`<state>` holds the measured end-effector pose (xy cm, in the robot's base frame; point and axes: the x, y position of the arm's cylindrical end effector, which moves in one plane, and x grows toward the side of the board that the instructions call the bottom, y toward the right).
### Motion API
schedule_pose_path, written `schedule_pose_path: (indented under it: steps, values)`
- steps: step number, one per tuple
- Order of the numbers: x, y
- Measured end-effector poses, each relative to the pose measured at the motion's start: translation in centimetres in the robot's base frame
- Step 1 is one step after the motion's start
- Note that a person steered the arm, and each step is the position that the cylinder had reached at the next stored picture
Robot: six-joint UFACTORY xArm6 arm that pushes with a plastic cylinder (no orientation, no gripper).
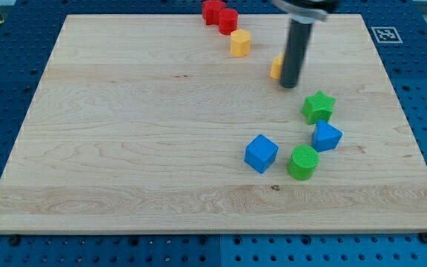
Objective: Slide the red star towards left
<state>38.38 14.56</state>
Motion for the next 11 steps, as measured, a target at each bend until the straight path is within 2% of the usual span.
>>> schedule_pose_path:
  steps: [1, 2, 3, 5, 6, 8, 9, 11]
  values:
    - [0.2, 5.8]
    - [-2.5, 9.3]
    - [-6.6, 8.5]
    - [-12.8, -2.6]
    - [-15.3, -5.5]
    - [-19.2, -6.6]
    - [-19.1, -7.7]
    - [-18.9, -21.0]
